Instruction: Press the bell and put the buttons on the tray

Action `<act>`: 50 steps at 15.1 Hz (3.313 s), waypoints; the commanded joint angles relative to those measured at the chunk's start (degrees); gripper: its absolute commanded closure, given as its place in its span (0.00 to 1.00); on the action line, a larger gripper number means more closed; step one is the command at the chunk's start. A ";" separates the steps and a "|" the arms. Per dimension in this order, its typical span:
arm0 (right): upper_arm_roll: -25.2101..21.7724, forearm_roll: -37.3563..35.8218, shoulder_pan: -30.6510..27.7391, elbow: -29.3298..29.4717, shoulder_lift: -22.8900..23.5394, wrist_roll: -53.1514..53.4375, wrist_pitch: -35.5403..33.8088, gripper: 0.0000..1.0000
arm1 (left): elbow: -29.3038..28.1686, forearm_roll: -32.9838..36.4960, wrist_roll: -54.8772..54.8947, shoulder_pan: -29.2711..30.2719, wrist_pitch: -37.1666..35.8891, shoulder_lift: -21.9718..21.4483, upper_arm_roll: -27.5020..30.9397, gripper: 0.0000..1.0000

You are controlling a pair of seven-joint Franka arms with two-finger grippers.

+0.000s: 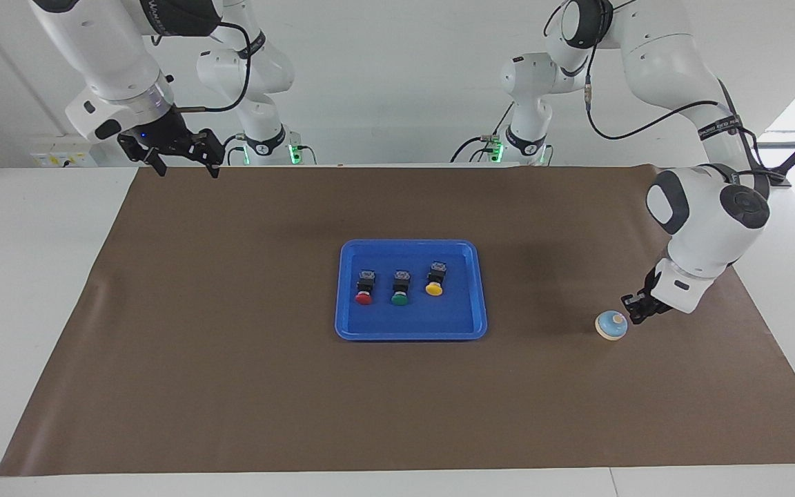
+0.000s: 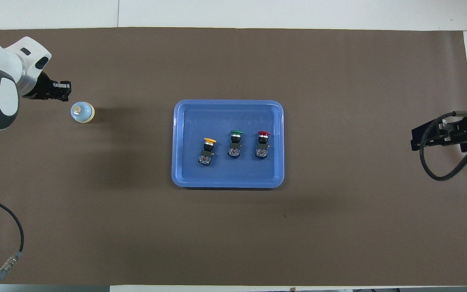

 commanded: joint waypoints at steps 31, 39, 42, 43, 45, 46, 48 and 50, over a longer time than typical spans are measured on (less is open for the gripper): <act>0.53 -0.27 -0.97 -1.15 -0.89 -1.38 0.41 0.00 | -2.89 0.35 0.12 0.03 -17.62 -21.88 -0.27 0.32; 0.53 -0.27 -0.97 -1.15 -0.89 -1.38 0.41 0.00 | -2.80 0.09 -0.41 -0.84 -31.01 -29.81 -0.62 0.00; 0.62 -0.27 -0.70 -1.15 -0.89 -1.38 0.41 0.00 | -0.53 0.18 -0.06 -1.37 -33.72 -27.98 -1.07 0.00; 0.62 -0.27 -0.70 -1.15 -0.89 -1.38 0.41 0.00 | 1.66 0.09 -0.06 -1.72 -35.22 -25.62 -1.07 0.00; 0.62 -0.27 -0.44 -1.07 -0.89 -1.38 0.41 0.00 | 2.91 -0.26 0.12 -2.07 -35.76 -24.98 -1.15 0.00; 0.62 -0.27 -0.35 -1.15 -0.89 -1.38 0.41 0.00 | 2.65 -0.35 0.12 -2.51 -35.67 -25.06 -1.24 0.00; 0.62 -0.27 -0.35 -1.07 -0.89 -1.38 0.41 0.00 | 2.30 -0.61 0.21 -2.60 -35.76 -25.33 -1.24 0.00; 0.62 -0.27 -0.35 -1.07 -0.89 -1.38 0.41 0.00 | 1.69 -0.70 0.55 -2.60 -35.76 -25.50 -1.24 0.00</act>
